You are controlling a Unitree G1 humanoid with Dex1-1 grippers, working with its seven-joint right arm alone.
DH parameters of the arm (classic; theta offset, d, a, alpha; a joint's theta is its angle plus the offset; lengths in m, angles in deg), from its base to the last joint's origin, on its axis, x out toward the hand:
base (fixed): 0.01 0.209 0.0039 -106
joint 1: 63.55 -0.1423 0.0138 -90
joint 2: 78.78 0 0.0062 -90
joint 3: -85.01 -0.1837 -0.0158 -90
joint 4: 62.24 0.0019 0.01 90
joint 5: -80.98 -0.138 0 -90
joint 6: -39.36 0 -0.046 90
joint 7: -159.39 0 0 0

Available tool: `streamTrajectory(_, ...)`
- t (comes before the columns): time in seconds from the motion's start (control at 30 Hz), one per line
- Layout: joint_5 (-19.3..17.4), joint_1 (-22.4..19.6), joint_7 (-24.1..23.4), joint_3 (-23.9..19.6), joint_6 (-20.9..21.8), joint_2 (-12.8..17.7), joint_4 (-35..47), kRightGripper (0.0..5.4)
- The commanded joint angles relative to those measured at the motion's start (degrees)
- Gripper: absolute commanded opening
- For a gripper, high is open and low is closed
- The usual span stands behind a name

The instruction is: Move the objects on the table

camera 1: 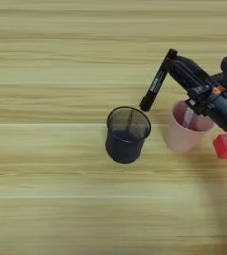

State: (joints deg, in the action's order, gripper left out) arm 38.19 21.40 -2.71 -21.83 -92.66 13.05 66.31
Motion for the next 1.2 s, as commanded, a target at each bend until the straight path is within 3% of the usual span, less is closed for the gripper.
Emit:
streamTrajectory(0.03,-1.2,-3.4,-0.9,-2.4,2.6,2.3,2.0,0.77)
streamTrajectory(0.37,-2.9,-3.3,-1.8,-3.9,3.0,3.7,1.9,0.77)
streamTrajectory(0.87,-6.3,-2.8,-2.6,-10.9,3.3,7.2,1.5,0.77)
streamTrajectory(1.2,-6.0,-0.7,-2.9,-12.2,3.1,8.5,1.7,0.77)
